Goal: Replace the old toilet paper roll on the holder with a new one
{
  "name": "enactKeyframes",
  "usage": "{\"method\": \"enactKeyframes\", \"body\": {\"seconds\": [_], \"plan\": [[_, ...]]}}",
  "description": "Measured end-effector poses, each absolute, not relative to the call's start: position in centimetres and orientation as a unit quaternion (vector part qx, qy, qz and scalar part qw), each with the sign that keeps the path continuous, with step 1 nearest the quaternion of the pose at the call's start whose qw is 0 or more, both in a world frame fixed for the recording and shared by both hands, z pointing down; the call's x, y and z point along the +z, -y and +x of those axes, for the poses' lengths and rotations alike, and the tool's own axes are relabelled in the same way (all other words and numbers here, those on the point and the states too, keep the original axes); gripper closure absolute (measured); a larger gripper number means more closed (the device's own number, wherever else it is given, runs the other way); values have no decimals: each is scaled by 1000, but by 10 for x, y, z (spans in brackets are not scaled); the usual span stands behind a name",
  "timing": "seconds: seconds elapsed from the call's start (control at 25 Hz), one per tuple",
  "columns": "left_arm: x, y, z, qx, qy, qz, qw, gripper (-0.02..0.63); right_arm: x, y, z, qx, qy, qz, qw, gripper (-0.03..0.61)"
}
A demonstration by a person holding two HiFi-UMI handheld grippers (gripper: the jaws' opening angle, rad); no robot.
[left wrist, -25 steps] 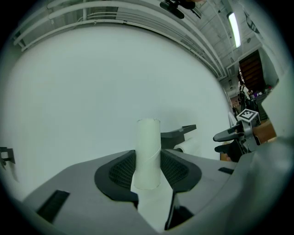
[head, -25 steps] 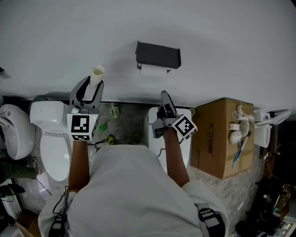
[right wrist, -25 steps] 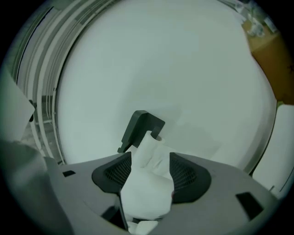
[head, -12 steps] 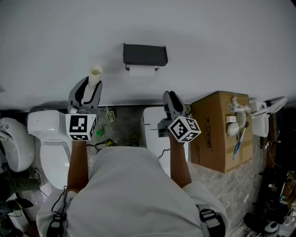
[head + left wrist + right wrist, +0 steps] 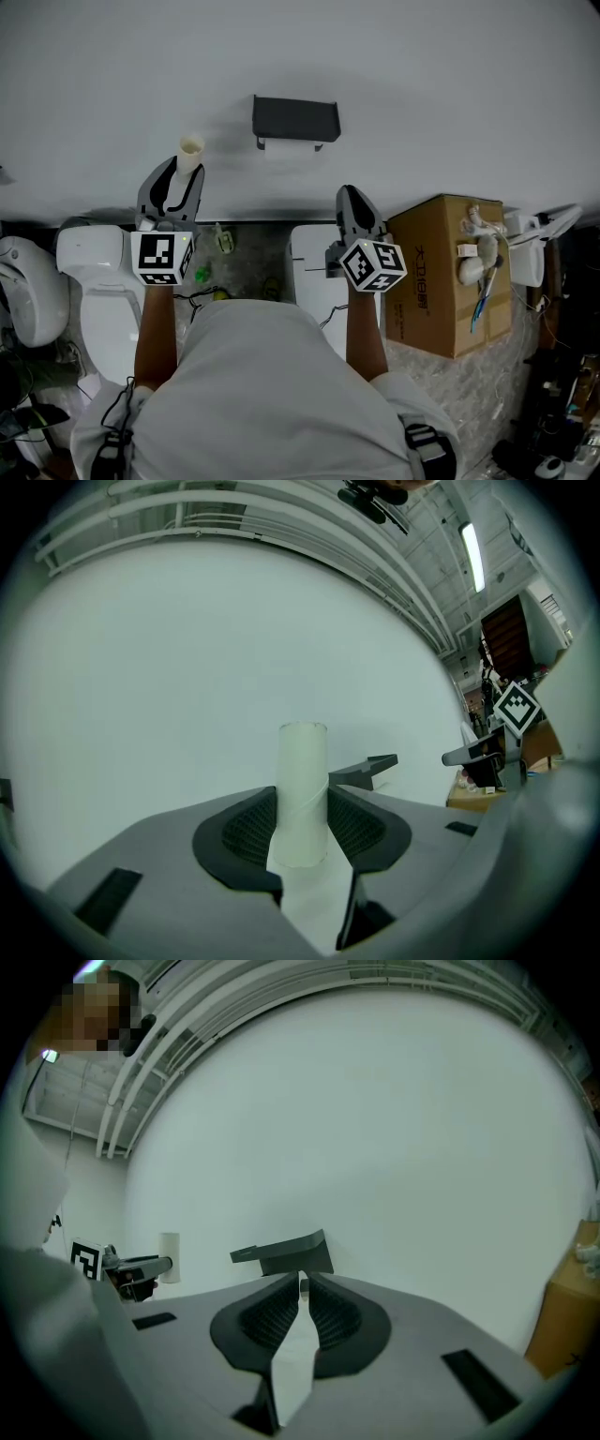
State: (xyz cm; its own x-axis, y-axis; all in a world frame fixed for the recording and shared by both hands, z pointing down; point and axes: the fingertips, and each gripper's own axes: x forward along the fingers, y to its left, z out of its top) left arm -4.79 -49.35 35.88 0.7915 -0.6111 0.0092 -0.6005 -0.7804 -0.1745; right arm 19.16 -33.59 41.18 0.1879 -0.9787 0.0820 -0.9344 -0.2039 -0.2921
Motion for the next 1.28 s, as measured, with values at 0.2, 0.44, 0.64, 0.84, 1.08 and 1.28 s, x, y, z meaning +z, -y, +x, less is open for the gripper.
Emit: {"method": "enactKeyframes", "body": {"seconds": [0.2,0.44,0.64,0.84,1.08,1.28], "plan": [[351,495,-51,-27,-326,-941,84,425,402,335,195,-110,-619,-775,65,548],[347,497,-53,-21,-329,-940,87,425,399,334,198,-105,-617,-777,64,562],[343,498,-56,-19,-334,-938,87,425,394,334,199,-98,-617,-778,61,572],[340,498,-57,-15,-337,-937,91,425,393,338,199,-96,-615,-781,59,574],[337,501,-57,-9,-340,-936,90,425,390,341,199,-91,-617,-779,57,574],[334,502,-61,-3,-345,-935,84,425,389,345,197,-90,-621,-776,62,574]]}}
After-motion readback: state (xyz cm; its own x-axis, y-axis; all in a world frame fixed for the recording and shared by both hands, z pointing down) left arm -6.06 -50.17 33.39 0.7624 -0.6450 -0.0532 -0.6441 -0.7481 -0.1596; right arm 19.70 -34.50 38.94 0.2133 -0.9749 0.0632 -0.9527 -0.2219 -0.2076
